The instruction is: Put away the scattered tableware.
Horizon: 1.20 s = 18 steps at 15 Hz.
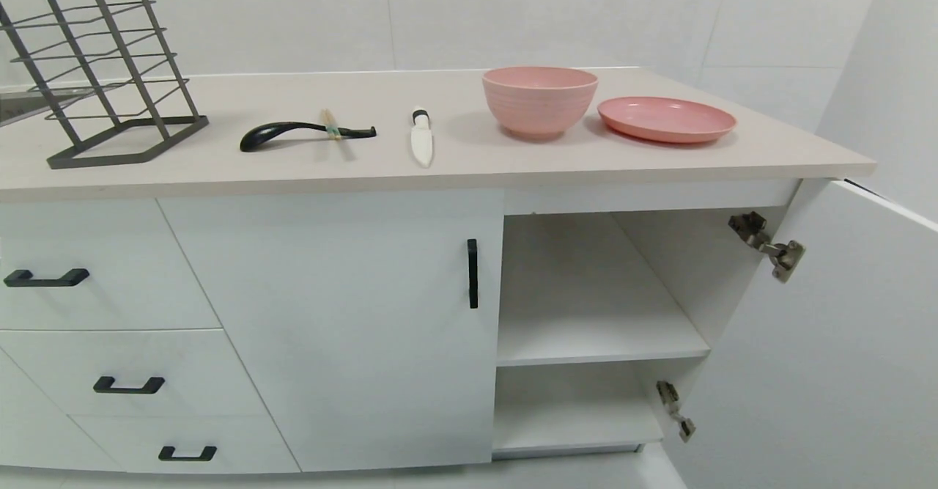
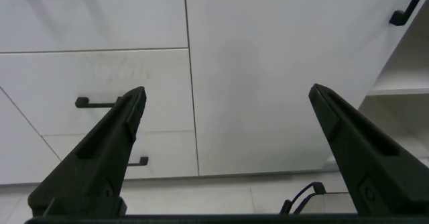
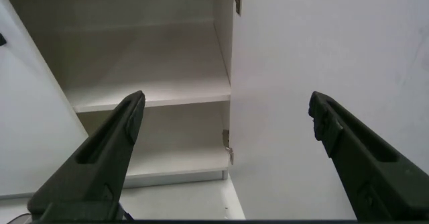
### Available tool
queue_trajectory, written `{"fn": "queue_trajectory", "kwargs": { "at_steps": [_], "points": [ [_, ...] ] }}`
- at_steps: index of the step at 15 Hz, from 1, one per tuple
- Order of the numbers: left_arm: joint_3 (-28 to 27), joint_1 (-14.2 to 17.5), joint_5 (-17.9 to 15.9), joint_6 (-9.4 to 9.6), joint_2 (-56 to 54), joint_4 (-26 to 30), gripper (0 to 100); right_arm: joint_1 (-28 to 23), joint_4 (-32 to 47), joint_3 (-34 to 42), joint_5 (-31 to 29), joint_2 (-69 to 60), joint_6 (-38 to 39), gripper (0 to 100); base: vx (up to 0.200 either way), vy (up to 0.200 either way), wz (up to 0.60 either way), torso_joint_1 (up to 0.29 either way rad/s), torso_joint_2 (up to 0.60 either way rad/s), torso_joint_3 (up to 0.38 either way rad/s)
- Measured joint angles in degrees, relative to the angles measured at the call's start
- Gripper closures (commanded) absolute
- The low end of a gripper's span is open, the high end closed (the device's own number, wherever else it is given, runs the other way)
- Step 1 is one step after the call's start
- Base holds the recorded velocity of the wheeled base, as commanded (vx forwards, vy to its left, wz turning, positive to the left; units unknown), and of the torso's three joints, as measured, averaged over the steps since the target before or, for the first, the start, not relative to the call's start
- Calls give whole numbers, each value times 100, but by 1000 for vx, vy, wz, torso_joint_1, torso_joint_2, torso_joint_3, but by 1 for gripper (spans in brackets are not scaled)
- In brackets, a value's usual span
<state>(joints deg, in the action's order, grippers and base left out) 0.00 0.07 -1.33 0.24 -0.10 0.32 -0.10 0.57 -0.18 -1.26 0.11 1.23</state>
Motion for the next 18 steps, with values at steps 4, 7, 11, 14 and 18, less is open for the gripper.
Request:
{"fn": "queue_trajectory", "kwargs": {
  "at_steps": [4,7,11,14,18],
  "points": [
    [0,0,2,-2,2,-2,0,0,0,2,2,0,5,0,0,0,0,152,-67,-51],
    [2,0,5,-9,5,-7,0,0,-4,2,2,0,7,0,0,0,0,0,0,0],
    [-2,0,5,-9,5,-5,0,0,-9,2,4,0,7,0,0,0,-150,4,-7,-10],
    [0,0,2,0,5,-5,0,-1,-2,0,4,0,10,0,0,-67,0,2,-31,2],
    [0,0,5,2,5,-7,0,2,-4,2,0,0,10,0,0,0,0,2,-14,-1]
  ]
}}
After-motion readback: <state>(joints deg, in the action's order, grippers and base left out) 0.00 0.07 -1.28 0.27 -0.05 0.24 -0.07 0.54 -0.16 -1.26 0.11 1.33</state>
